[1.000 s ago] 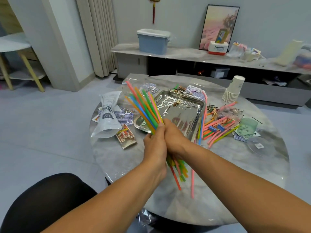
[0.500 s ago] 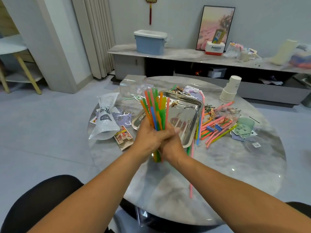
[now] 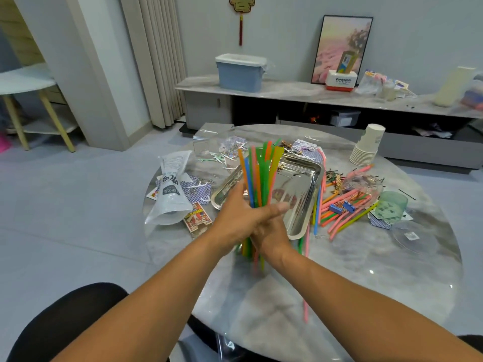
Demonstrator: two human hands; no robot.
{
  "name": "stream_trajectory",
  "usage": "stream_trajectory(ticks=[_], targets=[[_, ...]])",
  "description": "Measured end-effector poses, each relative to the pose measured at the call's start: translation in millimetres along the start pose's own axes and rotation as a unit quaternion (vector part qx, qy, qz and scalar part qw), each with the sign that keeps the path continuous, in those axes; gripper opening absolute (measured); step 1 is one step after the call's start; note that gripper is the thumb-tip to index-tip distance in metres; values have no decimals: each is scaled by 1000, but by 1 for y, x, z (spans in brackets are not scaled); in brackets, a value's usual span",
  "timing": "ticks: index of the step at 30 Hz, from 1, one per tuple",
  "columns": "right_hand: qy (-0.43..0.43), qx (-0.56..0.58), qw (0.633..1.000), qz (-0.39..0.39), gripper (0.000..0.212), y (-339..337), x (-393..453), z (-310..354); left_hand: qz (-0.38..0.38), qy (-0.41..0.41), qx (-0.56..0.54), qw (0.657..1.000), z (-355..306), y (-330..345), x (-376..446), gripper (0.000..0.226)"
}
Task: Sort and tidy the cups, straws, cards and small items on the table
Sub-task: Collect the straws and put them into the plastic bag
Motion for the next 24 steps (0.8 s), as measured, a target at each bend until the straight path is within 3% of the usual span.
stream_trajectory(ticks=[2,4,5,7,9,10,11,13,16,21,24], targets=[[-18,-129,991,-4,21,-5,10,7,-33,24,57,998,-19,-28,10,104],[7,-151,986,-65,10,-19,18,14,-64,12,176,982,-27,-70,23,112],[16,-149,985,-88,12,-24,23,17,-70,-22,272,960,-24,-94,31,116],[18,-120,986,-115,11,-33,30,22,-79,-135,450,879,-3,-144,39,124],[14,-106,986,-129,12,-38,35,26,-87,-244,533,805,26,-180,38,128],[16,-100,986,-130,12,-39,36,28,-79,-280,540,790,43,-188,36,127],[15,-96,986,-134,13,-40,38,29,-65,-300,534,788,60,-189,34,125],[13,-86,986,-145,12,-43,41,31,-48,-304,492,815,89,-186,32,110],[17,-77,984,-159,9,-45,42,36,-101,-259,453,847,96,-186,34,79],[24,-66,986,-153,15,-46,42,46,-177,-180,490,834,25,-173,34,65],[14,-54,992,-115,15,-37,43,65,-236,-52,455,857,-35,-149,31,66]])
Point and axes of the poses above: each hand's wrist, its own x-axis towards the middle knuckle, its own y-axis out of the palm, z = x × y, the point moved 8 cm from there along x, towards the middle knuckle, and after that the axes turned 3 degrees about z, right-handed, at the moved point
